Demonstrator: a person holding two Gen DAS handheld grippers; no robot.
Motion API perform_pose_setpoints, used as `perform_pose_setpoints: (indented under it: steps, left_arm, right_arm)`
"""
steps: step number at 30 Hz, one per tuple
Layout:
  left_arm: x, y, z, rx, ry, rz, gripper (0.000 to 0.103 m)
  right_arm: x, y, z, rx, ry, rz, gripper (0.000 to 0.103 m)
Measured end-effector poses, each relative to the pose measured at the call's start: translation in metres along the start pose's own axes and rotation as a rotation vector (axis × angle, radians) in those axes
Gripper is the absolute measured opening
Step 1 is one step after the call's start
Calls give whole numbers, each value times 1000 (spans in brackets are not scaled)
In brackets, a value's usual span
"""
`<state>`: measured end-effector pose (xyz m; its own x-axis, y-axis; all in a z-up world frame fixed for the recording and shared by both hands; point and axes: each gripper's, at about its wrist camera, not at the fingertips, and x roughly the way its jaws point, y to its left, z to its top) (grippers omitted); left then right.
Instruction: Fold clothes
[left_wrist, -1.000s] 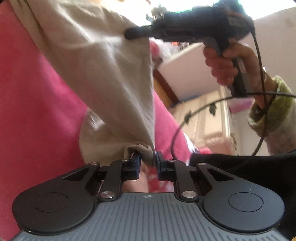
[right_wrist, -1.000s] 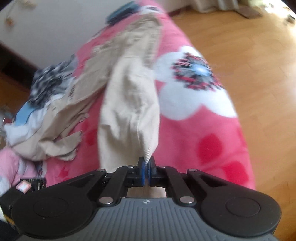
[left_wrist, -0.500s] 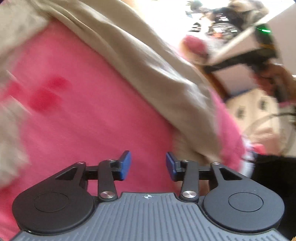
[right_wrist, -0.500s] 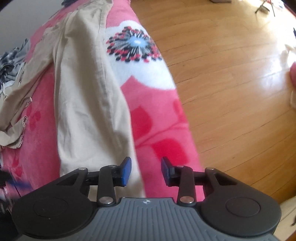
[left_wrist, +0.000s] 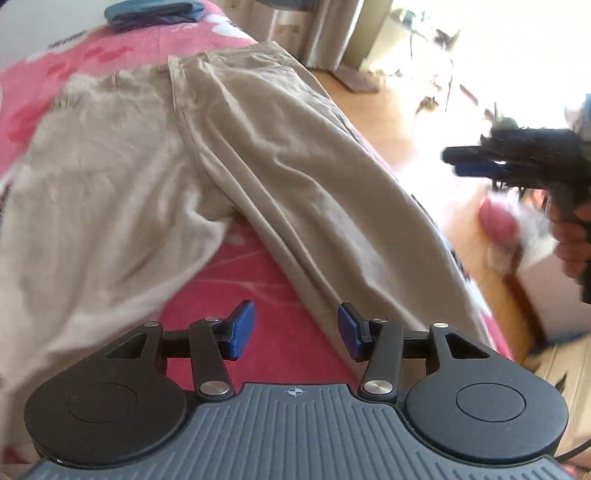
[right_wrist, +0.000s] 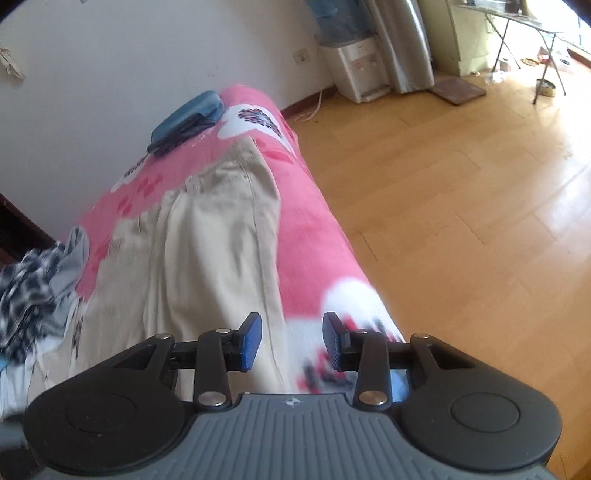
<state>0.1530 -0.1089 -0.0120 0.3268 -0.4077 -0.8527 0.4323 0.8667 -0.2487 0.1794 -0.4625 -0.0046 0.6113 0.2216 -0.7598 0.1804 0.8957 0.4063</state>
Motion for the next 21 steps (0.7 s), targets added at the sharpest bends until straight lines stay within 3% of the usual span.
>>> perform_pose_setpoints:
  steps: [12,17,19,21]
  left_arm:
    - [54,-16,-7,30,-3,-65,49]
    - [61,-17,-11,26,-4,-63,49]
    - [61,-20,-13,39,-8,-53,49]
    - [61,-24,-14,55,-6,-40,49]
  right_arm:
    - [111,28,71,-5,24,14,39]
    - [139,22,79,48,65,40,38]
    - [143,24,77,17,76,52,31]
    - [142,33,76,-53,71,35,5]
